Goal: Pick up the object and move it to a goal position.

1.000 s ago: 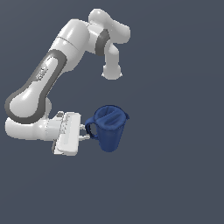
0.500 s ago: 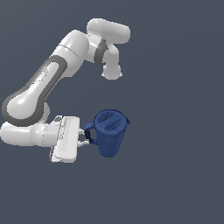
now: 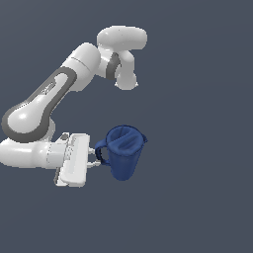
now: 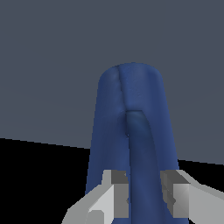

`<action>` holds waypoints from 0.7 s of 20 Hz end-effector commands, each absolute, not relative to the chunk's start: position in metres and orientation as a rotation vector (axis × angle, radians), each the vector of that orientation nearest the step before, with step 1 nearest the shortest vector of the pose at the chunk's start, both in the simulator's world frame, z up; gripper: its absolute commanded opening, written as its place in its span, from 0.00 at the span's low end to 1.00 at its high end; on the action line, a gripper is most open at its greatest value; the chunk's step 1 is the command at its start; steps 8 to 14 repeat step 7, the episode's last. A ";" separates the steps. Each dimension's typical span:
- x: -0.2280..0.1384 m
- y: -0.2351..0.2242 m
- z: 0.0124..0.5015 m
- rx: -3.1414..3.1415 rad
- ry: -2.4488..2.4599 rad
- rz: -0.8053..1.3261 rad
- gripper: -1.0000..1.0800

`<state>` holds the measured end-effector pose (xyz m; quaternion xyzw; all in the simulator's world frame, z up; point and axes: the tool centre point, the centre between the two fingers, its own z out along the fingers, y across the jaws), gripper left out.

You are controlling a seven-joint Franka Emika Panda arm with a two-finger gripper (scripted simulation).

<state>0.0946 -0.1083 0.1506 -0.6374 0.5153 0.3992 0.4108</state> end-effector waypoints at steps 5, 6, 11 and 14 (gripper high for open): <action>0.097 -0.108 0.153 -1.606 1.295 1.002 0.00; 0.097 -0.108 0.153 -1.606 1.295 1.002 0.00; 0.097 -0.108 0.153 -1.606 1.295 1.002 0.00; 0.097 -0.108 0.153 -1.606 1.295 1.002 0.00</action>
